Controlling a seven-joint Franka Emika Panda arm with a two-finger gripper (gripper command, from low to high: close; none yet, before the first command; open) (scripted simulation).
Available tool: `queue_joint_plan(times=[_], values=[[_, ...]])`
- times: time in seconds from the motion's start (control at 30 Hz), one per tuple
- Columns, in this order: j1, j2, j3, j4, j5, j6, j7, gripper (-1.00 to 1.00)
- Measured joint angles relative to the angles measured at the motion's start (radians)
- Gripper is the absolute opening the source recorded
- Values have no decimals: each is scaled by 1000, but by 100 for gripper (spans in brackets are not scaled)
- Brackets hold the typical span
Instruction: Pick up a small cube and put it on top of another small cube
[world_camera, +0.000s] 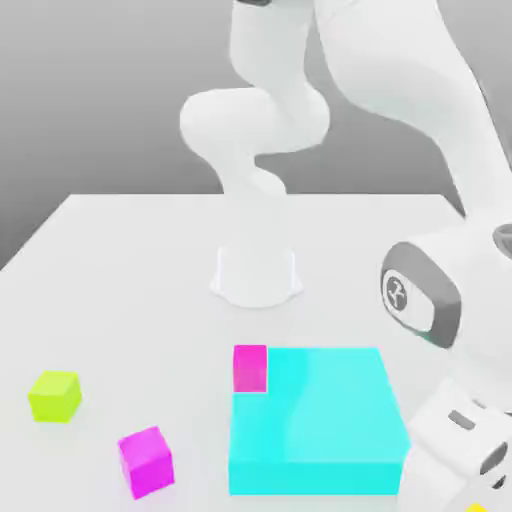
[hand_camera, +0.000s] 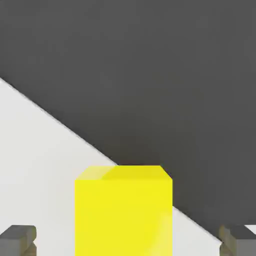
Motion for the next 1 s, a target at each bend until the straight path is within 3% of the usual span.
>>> queue_joint_plan(times=[0.2,0.37,0.73,0.87,0.9,1.0], values=[[2,12,-2,3,-1,8,1,-100],[-19,-122,17,-31,30,-91,-17,-100],[-265,-438,-240,-361,154,-72,155,-100],[-349,-386,-293,-422,234,39,162,-100],[-360,-355,-286,-424,250,70,153,100],[-360,-355,-286,-424,250,70,153,100]])
